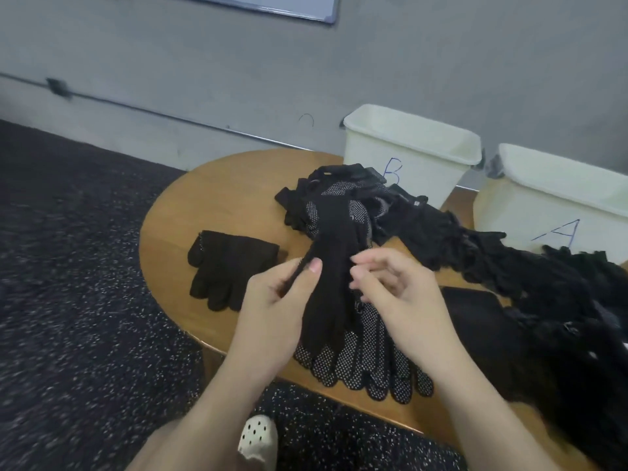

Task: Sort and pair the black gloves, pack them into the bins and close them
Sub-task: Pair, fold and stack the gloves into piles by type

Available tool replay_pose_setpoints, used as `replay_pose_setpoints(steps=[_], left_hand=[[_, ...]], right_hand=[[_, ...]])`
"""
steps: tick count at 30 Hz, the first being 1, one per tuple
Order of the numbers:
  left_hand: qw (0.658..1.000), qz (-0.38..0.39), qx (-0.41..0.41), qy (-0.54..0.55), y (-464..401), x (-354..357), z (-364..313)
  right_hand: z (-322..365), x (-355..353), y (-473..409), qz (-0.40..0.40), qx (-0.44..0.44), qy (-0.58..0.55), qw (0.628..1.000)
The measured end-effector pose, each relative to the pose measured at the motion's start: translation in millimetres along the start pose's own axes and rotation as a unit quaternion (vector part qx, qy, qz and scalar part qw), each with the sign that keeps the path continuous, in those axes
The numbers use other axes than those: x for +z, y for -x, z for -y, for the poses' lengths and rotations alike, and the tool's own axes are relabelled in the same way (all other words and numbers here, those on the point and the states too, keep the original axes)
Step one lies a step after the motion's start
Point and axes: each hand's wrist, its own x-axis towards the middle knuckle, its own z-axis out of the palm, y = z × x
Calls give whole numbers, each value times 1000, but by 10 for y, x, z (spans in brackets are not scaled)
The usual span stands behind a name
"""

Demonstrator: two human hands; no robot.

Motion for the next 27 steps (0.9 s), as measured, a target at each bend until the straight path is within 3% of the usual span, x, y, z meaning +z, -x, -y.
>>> replay_pose_setpoints(steps=[5,9,16,19,22,27], left_hand=[[995,54,33,-80,-55,139,36],[975,100,95,-174,-67,358,31],[920,220,137,-294,78,582,75],[919,212,135,-303,219,585,101],[937,190,148,-254,266,563,74],[960,32,203,-187,221,504,13]], right_hand=[[-66,-83,-45,-8,-6,-17,1000],[-91,-154,37,-16,64,-115,991],[-77,-283,31,-120,70,-37,990],[-93,-408,47,-171,74,-12,982],[-54,-467,123,-171,42,-24,984],[166,-443,280,-130,-24,-3,991]])
